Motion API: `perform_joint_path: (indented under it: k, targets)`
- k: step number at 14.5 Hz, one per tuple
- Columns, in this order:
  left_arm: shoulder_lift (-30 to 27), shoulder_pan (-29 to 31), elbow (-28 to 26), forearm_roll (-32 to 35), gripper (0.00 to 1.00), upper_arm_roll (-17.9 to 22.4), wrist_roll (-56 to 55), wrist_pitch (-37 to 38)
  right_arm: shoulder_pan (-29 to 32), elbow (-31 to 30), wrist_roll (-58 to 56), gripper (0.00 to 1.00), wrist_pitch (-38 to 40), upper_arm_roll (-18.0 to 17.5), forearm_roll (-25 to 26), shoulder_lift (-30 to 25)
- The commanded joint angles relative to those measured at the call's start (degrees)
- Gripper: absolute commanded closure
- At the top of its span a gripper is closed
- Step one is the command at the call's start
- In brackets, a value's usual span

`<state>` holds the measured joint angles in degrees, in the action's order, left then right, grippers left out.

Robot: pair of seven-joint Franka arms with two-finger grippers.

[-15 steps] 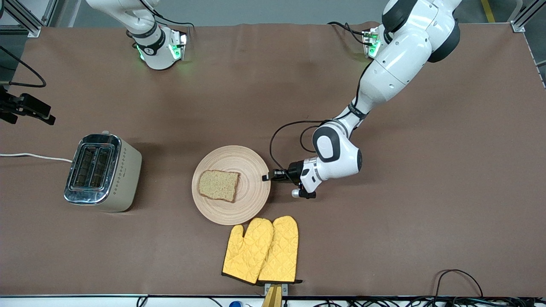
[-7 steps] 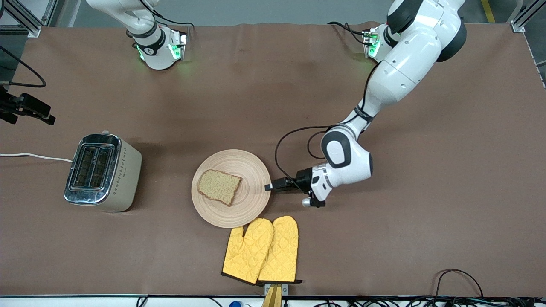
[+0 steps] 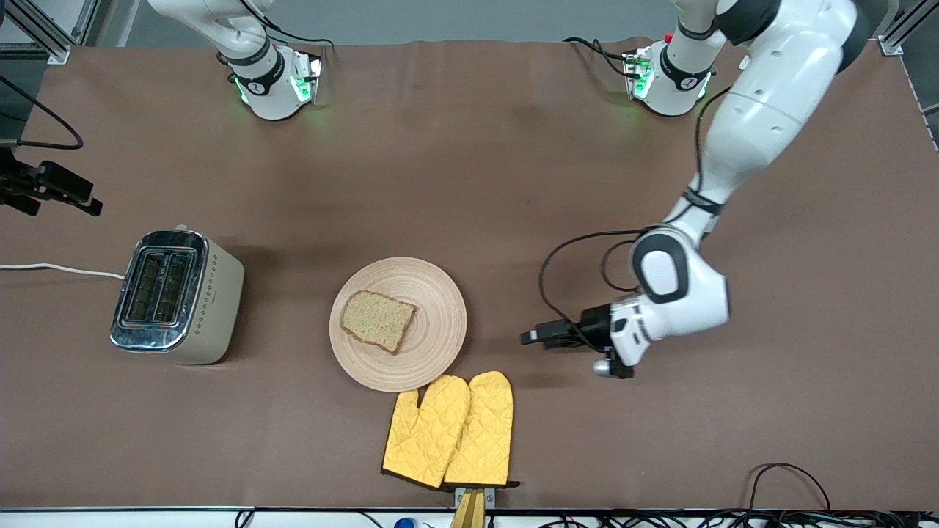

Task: Move plate and put bread in toaster
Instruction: 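Release the plate with the left gripper while the right gripper reaches the bread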

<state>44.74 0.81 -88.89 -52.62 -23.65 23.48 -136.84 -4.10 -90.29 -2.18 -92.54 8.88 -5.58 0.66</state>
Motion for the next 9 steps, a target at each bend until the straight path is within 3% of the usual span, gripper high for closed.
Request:
perform_joint_path:
  k: [1,4,9]
  targets:
    - [-6.41,6.73,-4.54,15.02,0.00,-0.08,-5.09,6.99,-1.68,-4.53,4.88,0.00,-5.87,-0.79,-2.16,0.91]
    - [-12.72,11.40,-2.71,33.84,0.00,-0.17,-11.68,17.01,-9.76,-7.71,18.21,0.00,-14.67,-0.79,-2.16,5.38]
    - [-22.05,14.48,3.17,51.53,0.00,-0.17,-13.28,31.34,-17.42,-7.80,30.81,0.00,-25.13,-0.70,-2.16,15.75]
